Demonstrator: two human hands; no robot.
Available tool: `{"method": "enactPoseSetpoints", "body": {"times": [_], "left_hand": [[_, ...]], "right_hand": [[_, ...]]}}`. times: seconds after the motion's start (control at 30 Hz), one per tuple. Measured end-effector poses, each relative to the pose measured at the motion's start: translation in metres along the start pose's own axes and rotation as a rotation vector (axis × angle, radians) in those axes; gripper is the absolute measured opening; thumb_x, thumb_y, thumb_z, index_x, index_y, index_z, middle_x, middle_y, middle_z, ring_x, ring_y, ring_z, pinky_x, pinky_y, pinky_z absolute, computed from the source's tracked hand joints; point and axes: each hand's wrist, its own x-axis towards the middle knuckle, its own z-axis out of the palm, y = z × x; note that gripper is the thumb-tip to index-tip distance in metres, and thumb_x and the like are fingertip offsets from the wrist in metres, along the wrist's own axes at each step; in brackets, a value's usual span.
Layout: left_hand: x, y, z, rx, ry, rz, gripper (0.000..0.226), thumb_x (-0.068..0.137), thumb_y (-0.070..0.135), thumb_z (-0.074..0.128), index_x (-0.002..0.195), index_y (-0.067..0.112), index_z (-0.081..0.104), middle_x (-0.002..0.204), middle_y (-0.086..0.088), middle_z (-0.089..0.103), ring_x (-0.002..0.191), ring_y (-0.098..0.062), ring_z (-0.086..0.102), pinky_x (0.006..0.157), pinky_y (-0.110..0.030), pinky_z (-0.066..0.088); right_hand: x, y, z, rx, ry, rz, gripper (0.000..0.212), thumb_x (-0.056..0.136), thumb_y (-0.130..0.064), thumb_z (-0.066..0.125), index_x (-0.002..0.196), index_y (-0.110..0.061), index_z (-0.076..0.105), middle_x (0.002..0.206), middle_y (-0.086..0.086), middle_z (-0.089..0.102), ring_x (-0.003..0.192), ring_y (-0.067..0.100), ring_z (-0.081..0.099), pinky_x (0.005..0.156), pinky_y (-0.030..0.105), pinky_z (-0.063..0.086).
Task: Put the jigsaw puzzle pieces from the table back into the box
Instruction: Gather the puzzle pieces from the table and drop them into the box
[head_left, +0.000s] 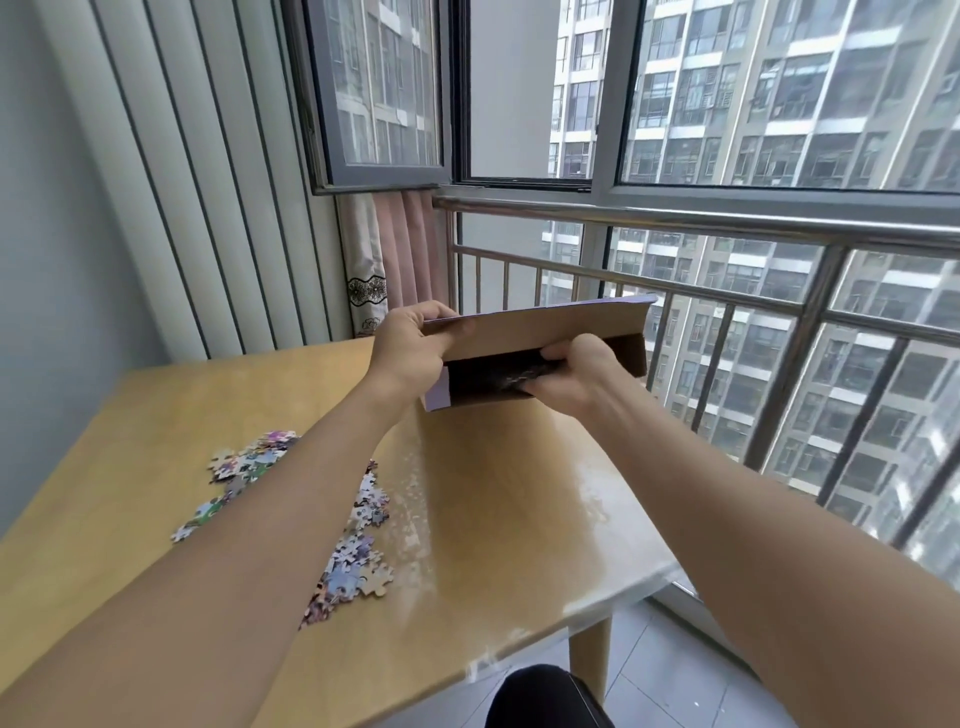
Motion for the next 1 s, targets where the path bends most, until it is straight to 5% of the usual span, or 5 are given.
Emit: {"method": "enactPoseSetpoints", "body": {"times": [0.27, 0.33, 0.53, 0.73, 1.0], "left_hand": [[-0.002, -0.004, -0.009, -0.022, -0.007, 0.022, 0.012, 0.089, 0.020, 0.075, 0.077, 0.021, 0.072, 0.068, 0.015, 0.063, 0.072, -0.008, 0.056, 0.076, -0.024, 0.044], [-0.004, -0.005, -0.008, -0.019, -0.010, 0.027, 0.011, 0.089, 0.019, 0.075, 0.078, 0.021, 0.073, 0.067, 0.020, 0.063, 0.072, -0.006, 0.057, 0.076, -0.023, 0.044], [-0.005, -0.004, -0.007, -0.074, 0.029, 0.034, 0.005, 0.088, 0.015, 0.076, 0.085, 0.020, 0.074, 0.078, 0.015, 0.069, 0.079, -0.006, 0.062, 0.082, -0.028, 0.049], [0.001, 0.016, -0.009, 0.178, 0.172, 0.130, 0.057, 0.086, 0.024, 0.078, 0.134, 0.028, 0.046, 0.122, 0.006, 0.060, 0.107, -0.011, 0.057, 0.092, -0.023, 0.048], [0.000, 0.004, -0.017, 0.146, 0.193, 0.029, 0.022, 0.100, 0.020, 0.057, 0.122, 0.017, 0.055, 0.112, -0.001, 0.064, 0.102, -0.026, 0.062, 0.086, -0.041, 0.054]], "right_hand": [[0.018, -0.007, -0.027, -0.809, -0.003, -0.260, 0.022, 0.077, 0.004, 0.055, 0.098, 0.007, 0.058, 0.107, 0.022, 0.058, 0.100, 0.032, 0.060, 0.102, 0.053, 0.051], [0.010, -0.008, -0.040, -1.218, -0.102, -0.436, 0.025, 0.070, -0.008, 0.063, 0.088, 0.009, 0.061, 0.083, 0.029, 0.052, 0.077, 0.031, 0.052, 0.068, 0.049, 0.024], [0.004, -0.005, -0.055, -2.154, -0.152, -1.027, 0.018, 0.089, -0.024, 0.072, 0.106, -0.023, 0.074, 0.100, 0.000, 0.072, 0.091, 0.029, 0.066, 0.076, 0.041, 0.056], [0.012, -0.028, -0.027, -1.879, 0.033, -1.485, 0.018, 0.095, -0.019, 0.060, 0.089, -0.018, 0.077, 0.085, 0.003, 0.076, 0.071, 0.028, 0.070, 0.066, 0.040, 0.058], [0.005, -0.031, -0.021, -1.792, -0.042, -1.541, 0.013, 0.094, -0.015, 0.067, 0.090, -0.015, 0.079, 0.086, 0.005, 0.077, 0.073, 0.027, 0.071, 0.067, 0.040, 0.059]]}}
